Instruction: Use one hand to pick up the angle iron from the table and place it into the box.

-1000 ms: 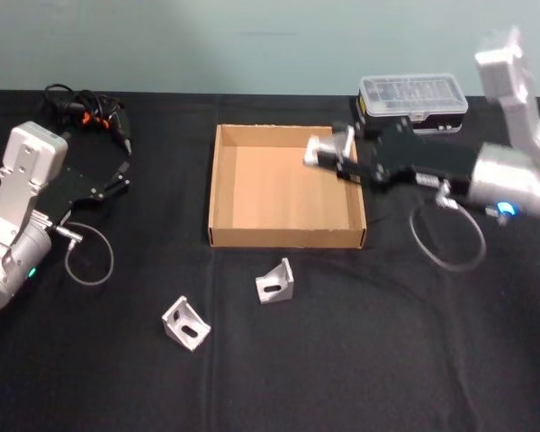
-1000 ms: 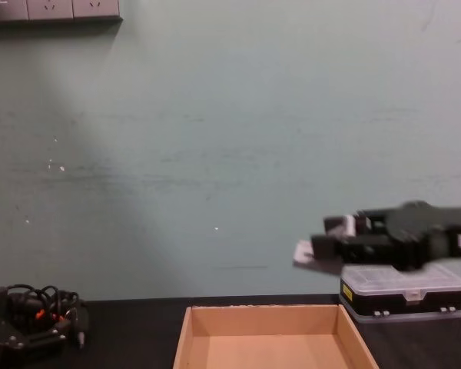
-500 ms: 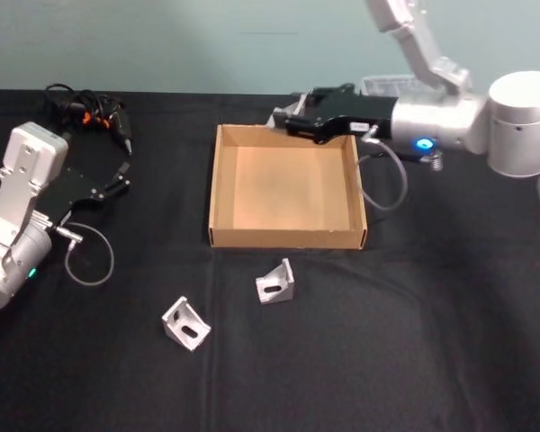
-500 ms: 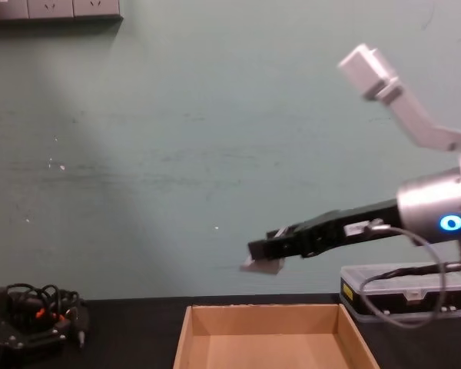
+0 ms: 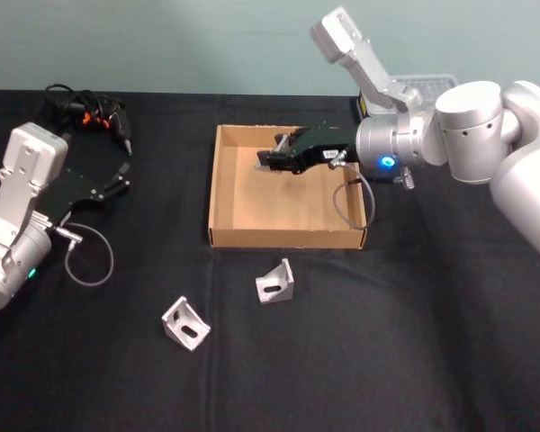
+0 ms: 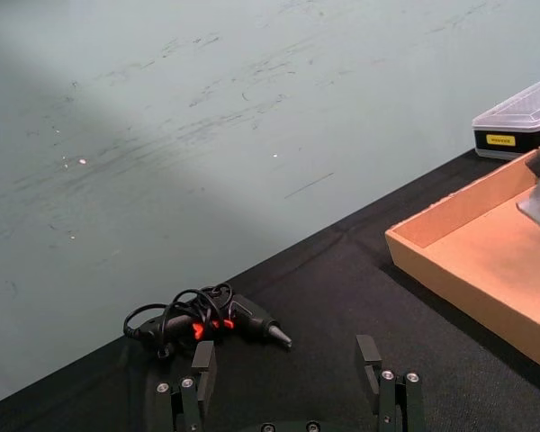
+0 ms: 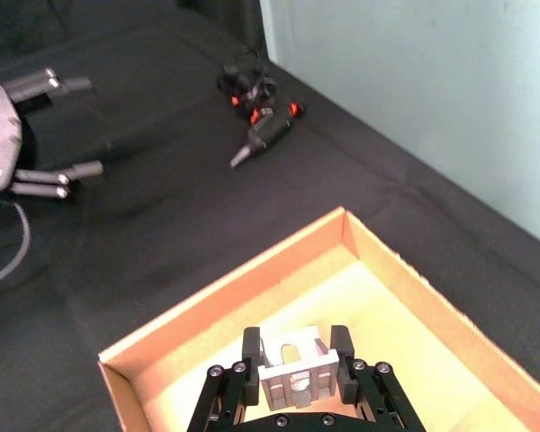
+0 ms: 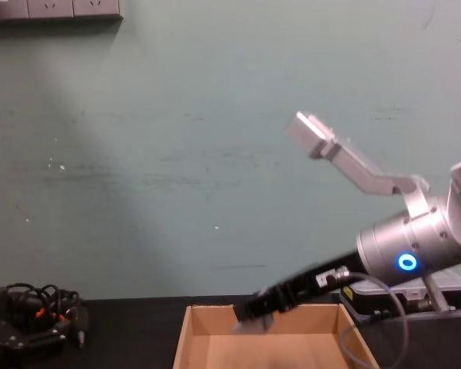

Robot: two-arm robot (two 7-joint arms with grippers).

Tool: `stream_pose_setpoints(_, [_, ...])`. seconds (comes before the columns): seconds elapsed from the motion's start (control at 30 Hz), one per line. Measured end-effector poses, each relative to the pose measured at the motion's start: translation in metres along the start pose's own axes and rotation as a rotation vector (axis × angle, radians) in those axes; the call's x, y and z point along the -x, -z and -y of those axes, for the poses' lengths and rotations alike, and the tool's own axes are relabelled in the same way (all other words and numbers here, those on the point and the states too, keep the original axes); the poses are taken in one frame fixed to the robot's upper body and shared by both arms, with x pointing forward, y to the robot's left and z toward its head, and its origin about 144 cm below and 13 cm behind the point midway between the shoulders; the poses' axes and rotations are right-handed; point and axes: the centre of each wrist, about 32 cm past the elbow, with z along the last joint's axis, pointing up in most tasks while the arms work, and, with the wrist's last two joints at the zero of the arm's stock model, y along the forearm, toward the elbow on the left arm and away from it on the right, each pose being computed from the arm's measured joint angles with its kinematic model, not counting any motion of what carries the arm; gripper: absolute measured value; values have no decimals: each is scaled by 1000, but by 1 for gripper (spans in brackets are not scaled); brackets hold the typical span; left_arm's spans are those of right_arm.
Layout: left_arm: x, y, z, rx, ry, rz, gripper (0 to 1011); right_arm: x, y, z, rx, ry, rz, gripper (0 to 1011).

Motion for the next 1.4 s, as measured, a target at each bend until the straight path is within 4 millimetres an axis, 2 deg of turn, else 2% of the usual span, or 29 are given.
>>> stream_pose_setpoints(0.4, [0,0,0,0,0,0,1011,0,14,-15,60,19,-2,474])
stream_pose_setpoints(1.23, [0,0,0,0,0,0,1011,1,20,-19,75,38,10,476])
stream_pose_setpoints(1.4, [0,0,0,0,0,0,1011,1,20,-19,74,37,9,601])
